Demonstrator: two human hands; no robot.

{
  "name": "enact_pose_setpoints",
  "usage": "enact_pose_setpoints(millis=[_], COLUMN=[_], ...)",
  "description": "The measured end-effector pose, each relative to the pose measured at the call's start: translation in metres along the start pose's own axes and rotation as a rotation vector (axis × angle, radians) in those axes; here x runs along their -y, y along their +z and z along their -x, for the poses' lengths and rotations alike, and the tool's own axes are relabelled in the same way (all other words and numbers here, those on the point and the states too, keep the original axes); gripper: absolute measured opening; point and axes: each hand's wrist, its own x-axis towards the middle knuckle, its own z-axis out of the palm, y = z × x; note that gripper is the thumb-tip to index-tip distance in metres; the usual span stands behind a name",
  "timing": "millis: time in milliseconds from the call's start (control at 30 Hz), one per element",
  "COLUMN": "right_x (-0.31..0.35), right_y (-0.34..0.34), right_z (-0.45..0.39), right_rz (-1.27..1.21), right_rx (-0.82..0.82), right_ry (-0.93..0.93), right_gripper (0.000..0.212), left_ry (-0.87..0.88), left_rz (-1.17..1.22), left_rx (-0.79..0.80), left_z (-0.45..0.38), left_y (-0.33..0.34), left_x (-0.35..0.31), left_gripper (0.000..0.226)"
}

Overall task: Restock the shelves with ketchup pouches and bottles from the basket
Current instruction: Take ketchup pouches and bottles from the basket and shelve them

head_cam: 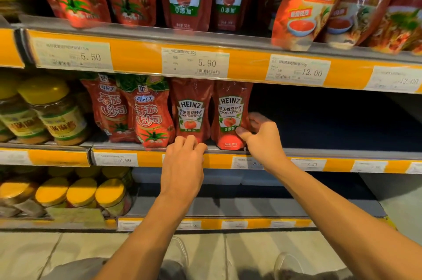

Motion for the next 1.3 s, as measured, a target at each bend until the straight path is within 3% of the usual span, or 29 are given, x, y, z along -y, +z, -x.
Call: enact_pose_setpoints(millis=[267,433,733,867,1033,1300], right_x=[-0.011,-0.012,-0.009,-0.003,0.011,0.066], right_y=[0.011,0.020,0.013,0.001,-0.042,-0.179], right_z=[0.007,0.008,0.003,0.012,0.051,0.162], right_rz=[0.019,0.039,0.115,0.108,0.167,0.358], right_rx=[-0.097,-0.064,0.058,0.009,-0.057,-0.165], right_ry=[-0.069,-0.083,-0.019,0.015,0.002,0.099], right_gripper=[0.030,0.031,0.034,0.039,0.024,0.013], left_ry=[-0.036,-0.065,-0.068,-0.092,-0.071,0.153], left_rz=[0.014,0.036,0.026,0.090,0.261,0.424], left_rx=[-0.022,-0.069,-0.036,-0.021,0.068,0.175], left_z=[0.000,0.001,0.002,0.006,0.018,0.015], left_y=[0.000,0.000,-0.003,-0.015,-0.035,-0.095], left_x=[0.001,0.004,0.002,-0.010,-0.041,-0.153], left_gripper=[0.023,0.028,0.014,0.018,0.024,0.024])
